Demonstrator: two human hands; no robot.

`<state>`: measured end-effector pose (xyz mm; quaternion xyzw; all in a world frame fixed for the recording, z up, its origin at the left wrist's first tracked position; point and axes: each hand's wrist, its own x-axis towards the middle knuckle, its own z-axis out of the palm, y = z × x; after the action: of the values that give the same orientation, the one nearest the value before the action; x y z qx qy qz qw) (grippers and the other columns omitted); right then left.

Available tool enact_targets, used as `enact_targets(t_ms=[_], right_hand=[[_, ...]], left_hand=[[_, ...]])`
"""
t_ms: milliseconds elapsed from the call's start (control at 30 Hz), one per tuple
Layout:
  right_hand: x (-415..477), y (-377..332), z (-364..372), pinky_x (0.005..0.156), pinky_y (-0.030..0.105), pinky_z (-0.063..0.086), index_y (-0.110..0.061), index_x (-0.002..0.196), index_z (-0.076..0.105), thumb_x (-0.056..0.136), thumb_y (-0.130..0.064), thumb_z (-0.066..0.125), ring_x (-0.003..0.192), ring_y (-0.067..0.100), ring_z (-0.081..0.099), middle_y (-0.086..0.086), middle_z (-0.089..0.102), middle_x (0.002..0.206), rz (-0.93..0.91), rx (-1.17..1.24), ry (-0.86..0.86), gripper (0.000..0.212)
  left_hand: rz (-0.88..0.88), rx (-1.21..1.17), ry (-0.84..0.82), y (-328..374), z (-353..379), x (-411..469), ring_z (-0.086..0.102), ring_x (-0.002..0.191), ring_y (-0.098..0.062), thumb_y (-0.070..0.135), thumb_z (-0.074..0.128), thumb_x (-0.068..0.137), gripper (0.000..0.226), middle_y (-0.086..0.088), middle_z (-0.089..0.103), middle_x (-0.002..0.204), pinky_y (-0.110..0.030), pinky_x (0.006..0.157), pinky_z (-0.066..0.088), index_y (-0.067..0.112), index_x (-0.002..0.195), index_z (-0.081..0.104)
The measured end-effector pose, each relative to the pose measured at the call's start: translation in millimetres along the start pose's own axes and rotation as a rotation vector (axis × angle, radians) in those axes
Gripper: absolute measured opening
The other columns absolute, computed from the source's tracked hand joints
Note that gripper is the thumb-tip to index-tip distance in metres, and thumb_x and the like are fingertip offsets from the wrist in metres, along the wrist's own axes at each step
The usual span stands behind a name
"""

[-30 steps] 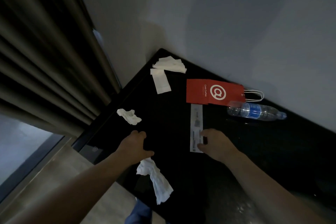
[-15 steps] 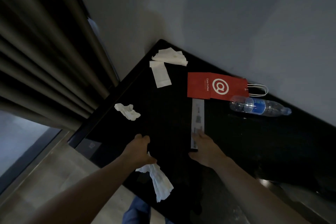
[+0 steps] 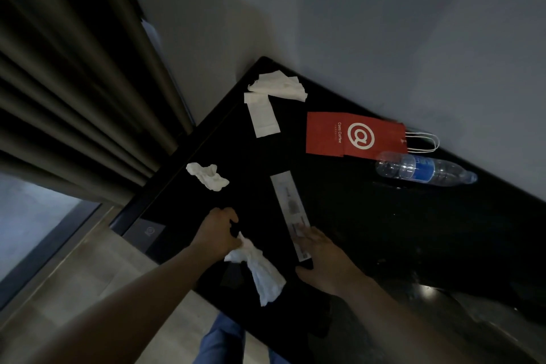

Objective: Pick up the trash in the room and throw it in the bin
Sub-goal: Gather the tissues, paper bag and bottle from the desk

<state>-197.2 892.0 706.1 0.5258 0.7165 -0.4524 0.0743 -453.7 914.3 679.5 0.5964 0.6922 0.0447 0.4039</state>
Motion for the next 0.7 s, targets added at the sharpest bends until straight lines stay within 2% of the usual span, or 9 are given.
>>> enact_targets(t_ms=[100, 167, 200, 233, 300, 367, 433, 533, 700], right_hand=[[1, -3, 1, 0.112, 0.019, 0.023, -0.024, 0.149, 0.033, 0.092, -0.028, 0.059, 0.141, 0.016, 0.028, -0.001, 0.034, 0.152, -0.042, 0.048, -0.008, 0.063], [3, -3, -1, 0.099, 0.03, 0.043, -0.019, 0.136, 0.05, 0.092, -0.025, 0.058, 0.116, 0.019, 0.051, 0.004, 0.054, 0.125, -0.021, 0.079, 0.035, 0.045], [5, -2, -3, 0.091, 0.034, 0.048, -0.017, 0.126, 0.056, 0.093, -0.024, 0.058, 0.104, 0.019, 0.055, 0.005, 0.057, 0.113, -0.002, 0.084, 0.068, 0.035], [5, -1, -6, 0.086, 0.031, 0.05, -0.015, 0.12, 0.059, 0.093, -0.024, 0.058, 0.099, 0.018, 0.055, 0.004, 0.058, 0.111, 0.015, 0.092, 0.101, 0.029], [5, 3, -12, 0.079, 0.008, 0.044, -0.019, 0.127, 0.056, 0.092, -0.025, 0.059, 0.106, 0.01, 0.053, -0.005, 0.056, 0.12, 0.045, 0.11, 0.14, 0.036], [7, 10, -16, 0.074, 0.0, 0.037, -0.025, 0.131, 0.052, 0.091, -0.026, 0.061, 0.11, 0.005, 0.052, -0.011, 0.054, 0.122, 0.059, 0.11, 0.158, 0.042], [7, 13, -21, 0.076, -0.001, 0.036, -0.025, 0.131, 0.052, 0.09, -0.024, 0.061, 0.11, 0.004, 0.051, -0.01, 0.054, 0.123, 0.074, 0.094, 0.157, 0.042], [8, 14, -27, 0.094, 0.01, 0.037, -0.025, 0.136, 0.048, 0.091, -0.026, 0.06, 0.119, 0.005, 0.047, -0.01, 0.05, 0.133, 0.101, 0.071, 0.171, 0.047], [17, 6, -37, 0.1, 0.016, 0.037, -0.025, 0.137, 0.048, 0.091, -0.027, 0.059, 0.124, 0.007, 0.046, -0.009, 0.048, 0.138, 0.117, 0.076, 0.255, 0.048]], left_hand=[[-0.049, -0.118, 0.146, 7, -12, 11, 0.056, 0.087, -0.015, 0.013, 0.078, 0.072, 0.043, -0.011, 0.061, 0.105, -0.019, 0.068, 0.039, 0.004, 0.11, 0.06], [-0.054, -0.172, 0.21, 14, -17, 19, 0.058, 0.091, -0.016, 0.013, 0.078, 0.074, 0.046, -0.012, 0.061, 0.108, -0.022, 0.072, 0.042, 0.003, 0.115, 0.059], [-0.044, -0.179, 0.224, 18, -18, 21, 0.059, 0.093, -0.017, 0.015, 0.078, 0.075, 0.048, -0.012, 0.061, 0.111, -0.023, 0.074, 0.043, 0.003, 0.117, 0.058], [-0.026, -0.175, 0.233, 21, -18, 22, 0.059, 0.093, -0.018, 0.017, 0.078, 0.075, 0.05, -0.012, 0.058, 0.113, -0.023, 0.075, 0.044, 0.003, 0.118, 0.058], [0.033, -0.142, 0.267, 26, -15, 22, 0.056, 0.091, -0.014, 0.021, 0.079, 0.076, 0.05, -0.009, 0.051, 0.116, -0.021, 0.077, 0.043, 0.006, 0.119, 0.057], [0.115, -0.072, 0.353, 27, -12, 21, 0.055, 0.091, -0.014, 0.022, 0.078, 0.076, 0.046, -0.009, 0.052, 0.113, -0.021, 0.081, 0.042, 0.008, 0.115, 0.059], [0.145, -0.015, 0.444, 22, -14, 23, 0.057, 0.094, -0.022, 0.02, 0.077, 0.075, 0.041, -0.011, 0.056, 0.109, -0.028, 0.083, 0.047, 0.007, 0.11, 0.062], [0.126, 0.058, 0.512, 12, -28, 30, 0.056, 0.099, -0.034, 0.019, 0.076, 0.073, 0.043, -0.016, 0.056, 0.111, -0.042, 0.084, 0.05, 0.005, 0.111, 0.062], [-0.024, 0.211, 0.441, 10, -59, 48, 0.033, 0.12, -0.042, 0.033, 0.076, 0.075, 0.079, -0.018, 0.03, 0.141, -0.051, 0.095, 0.042, 0.014, 0.141, 0.038]])
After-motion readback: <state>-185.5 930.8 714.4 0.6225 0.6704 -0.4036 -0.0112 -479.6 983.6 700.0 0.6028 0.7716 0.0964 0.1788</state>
